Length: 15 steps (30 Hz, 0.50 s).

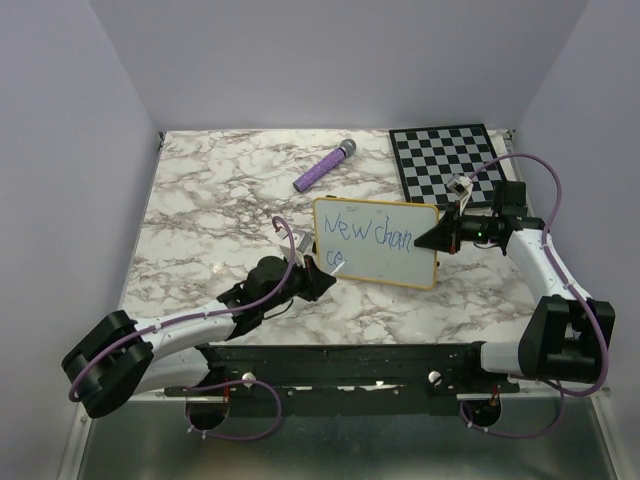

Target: Write a sentence on the whiteboard

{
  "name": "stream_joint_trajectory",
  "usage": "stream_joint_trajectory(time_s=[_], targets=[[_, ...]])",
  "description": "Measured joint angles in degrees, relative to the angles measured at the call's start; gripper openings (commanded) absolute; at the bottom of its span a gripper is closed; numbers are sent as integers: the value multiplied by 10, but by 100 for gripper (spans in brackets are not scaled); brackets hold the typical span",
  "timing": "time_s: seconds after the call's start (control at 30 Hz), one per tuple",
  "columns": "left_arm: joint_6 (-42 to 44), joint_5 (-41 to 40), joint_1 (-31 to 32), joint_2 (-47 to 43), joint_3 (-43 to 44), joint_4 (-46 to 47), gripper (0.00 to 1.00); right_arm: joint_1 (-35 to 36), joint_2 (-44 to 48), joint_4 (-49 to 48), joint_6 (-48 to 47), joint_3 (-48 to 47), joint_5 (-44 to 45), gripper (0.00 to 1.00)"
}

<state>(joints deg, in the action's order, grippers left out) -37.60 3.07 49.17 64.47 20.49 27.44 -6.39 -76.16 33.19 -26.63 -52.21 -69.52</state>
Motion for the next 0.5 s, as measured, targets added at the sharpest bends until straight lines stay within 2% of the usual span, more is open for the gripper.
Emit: stream_joint_trajectory(time_s=[0.5], targets=[[-1,-12,8,-4,-1,3,0,0,0,0,0,0,0,1]])
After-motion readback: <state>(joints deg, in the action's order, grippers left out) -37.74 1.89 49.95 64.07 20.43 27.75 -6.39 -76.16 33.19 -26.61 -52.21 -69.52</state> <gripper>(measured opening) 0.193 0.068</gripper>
